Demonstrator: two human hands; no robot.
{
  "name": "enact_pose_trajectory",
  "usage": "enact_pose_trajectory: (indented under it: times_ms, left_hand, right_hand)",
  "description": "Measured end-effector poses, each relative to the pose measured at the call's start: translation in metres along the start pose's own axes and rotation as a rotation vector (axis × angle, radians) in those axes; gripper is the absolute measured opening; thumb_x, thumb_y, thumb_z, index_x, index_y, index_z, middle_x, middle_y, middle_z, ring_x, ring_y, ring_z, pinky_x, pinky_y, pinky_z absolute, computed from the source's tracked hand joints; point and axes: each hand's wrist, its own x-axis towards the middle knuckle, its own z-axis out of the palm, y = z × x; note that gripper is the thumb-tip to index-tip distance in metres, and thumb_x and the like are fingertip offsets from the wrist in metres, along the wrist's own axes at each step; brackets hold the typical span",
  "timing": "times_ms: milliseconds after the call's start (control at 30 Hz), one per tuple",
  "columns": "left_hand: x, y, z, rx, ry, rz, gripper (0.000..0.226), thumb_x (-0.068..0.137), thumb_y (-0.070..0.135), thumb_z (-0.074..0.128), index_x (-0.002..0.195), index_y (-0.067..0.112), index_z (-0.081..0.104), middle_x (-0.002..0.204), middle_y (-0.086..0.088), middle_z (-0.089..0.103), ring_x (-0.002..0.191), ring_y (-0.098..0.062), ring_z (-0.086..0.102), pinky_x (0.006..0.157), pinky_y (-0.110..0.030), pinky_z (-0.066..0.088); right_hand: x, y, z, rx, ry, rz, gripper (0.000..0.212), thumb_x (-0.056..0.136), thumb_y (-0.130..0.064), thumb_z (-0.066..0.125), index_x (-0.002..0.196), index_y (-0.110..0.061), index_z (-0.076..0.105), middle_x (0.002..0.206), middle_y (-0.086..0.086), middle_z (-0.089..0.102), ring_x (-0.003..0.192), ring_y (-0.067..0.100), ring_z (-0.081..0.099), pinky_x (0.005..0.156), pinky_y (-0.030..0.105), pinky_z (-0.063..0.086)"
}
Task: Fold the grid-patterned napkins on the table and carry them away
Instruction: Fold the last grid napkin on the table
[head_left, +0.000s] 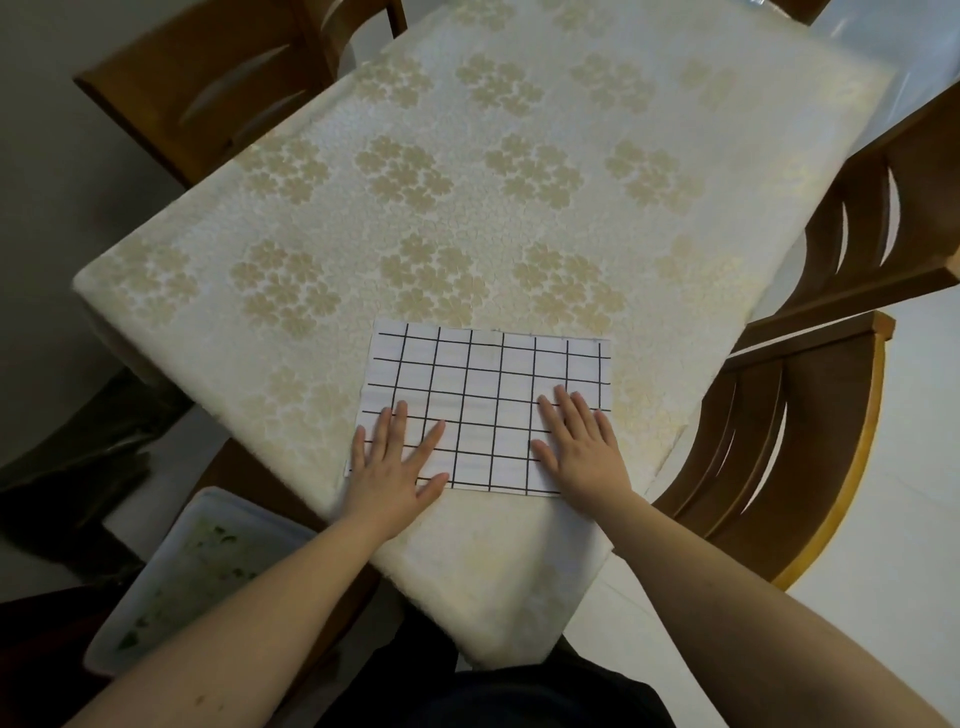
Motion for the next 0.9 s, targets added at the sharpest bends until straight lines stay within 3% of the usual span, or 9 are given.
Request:
enact_pose_trajectory:
  times_ms: [133, 267, 367, 467, 567, 767, 900]
  left_hand:
    - [-0.002, 0.001, 0.003, 0.001, 0.034, -0.039, 0.07, 0.09, 0.073, 0.008, 0.151, 0.046, -0.009, 0.161, -0.013, -0.017, 0.149, -0.031, -0.015, 0.115, -0.057, -0.006]
    - [-0.002, 0.001, 0.003, 0.001, 0.028, -0.052, 0.07, 0.089, 0.074, 0.009, 0.151, 0.046, -0.009, 0.161, -0.011, -0.02, 0.148, -0.029, -0.018, 0.115, -0.056, -0.009]
    - [-0.002, 0.0, 0.001, -0.013, 0.015, -0.051, 0.071, 0.087, 0.076, 0.006, 0.15, 0.047, -0.011, 0.159, -0.008, -0.029, 0.147, -0.025, -0.024, 0.114, -0.054, -0.014]
    - [-0.001, -0.001, -0.003, -0.02, -0.02, -0.047, 0.071, 0.088, 0.075, 0.014, 0.149, 0.049, -0.013, 0.156, -0.006, -0.035, 0.144, -0.023, -0.03, 0.115, -0.056, -0.011]
    - [0.002, 0.0, -0.012, -0.031, -0.065, -0.045, 0.072, 0.086, 0.073, 0.014, 0.148, 0.05, -0.014, 0.155, -0.007, -0.037, 0.143, -0.022, -0.034, 0.116, -0.056, -0.012]
    - [0.007, -0.01, -0.024, -0.023, -0.123, 0.011, 0.071, 0.085, 0.071, 0.015, 0.148, 0.051, -0.01, 0.155, -0.006, -0.036, 0.144, -0.023, -0.032, 0.116, -0.056, -0.012]
    - [0.008, -0.016, -0.027, -0.022, -0.124, 0.03, 0.073, 0.083, 0.071, 0.016, 0.15, 0.049, 0.0, 0.157, -0.004, -0.031, 0.144, -0.021, -0.03, 0.116, -0.057, -0.01]
  right_hand:
    - [0.009, 0.019, -0.006, -0.008, -0.006, -0.004, 0.067, 0.095, -0.061, 0.002, 0.155, -0.033, -0.005, 0.162, -0.006, -0.015, 0.149, 0.015, -0.017, 0.121, 0.037, -0.008]
    - [0.021, 0.026, -0.014, -0.016, -0.004, 0.016, 0.067, 0.094, -0.06, 0.002, 0.155, -0.032, -0.002, 0.163, -0.004, -0.011, 0.15, 0.017, -0.013, 0.119, 0.038, -0.009]
    - [0.036, 0.024, -0.024, -0.014, 0.044, 0.024, 0.068, 0.096, -0.057, 0.006, 0.155, -0.025, 0.018, 0.164, 0.002, 0.012, 0.151, 0.022, 0.002, 0.119, 0.041, -0.002]
    - [0.058, 0.014, -0.037, 0.023, 0.121, -0.011, 0.063, 0.096, -0.051, 0.02, 0.146, -0.017, 0.041, 0.153, 0.008, 0.038, 0.144, 0.03, 0.027, 0.116, 0.047, 0.014]
    - [0.083, 0.001, -0.05, 0.075, 0.155, -0.08, 0.051, 0.097, -0.038, 0.04, 0.142, -0.014, 0.046, 0.146, 0.009, 0.046, 0.137, 0.033, 0.036, 0.111, 0.046, 0.022]
    - [0.13, -0.023, -0.067, 0.141, 0.034, -0.052, 0.048, 0.097, -0.036, 0.053, 0.143, -0.023, 0.044, 0.144, 0.007, 0.045, 0.132, 0.031, 0.035, 0.106, 0.042, 0.024]
    - [0.151, -0.032, -0.077, 0.134, -0.099, 0.072, 0.042, 0.094, -0.047, 0.053, 0.131, -0.026, 0.056, 0.138, 0.007, 0.046, 0.127, 0.032, 0.038, 0.103, 0.043, 0.029]
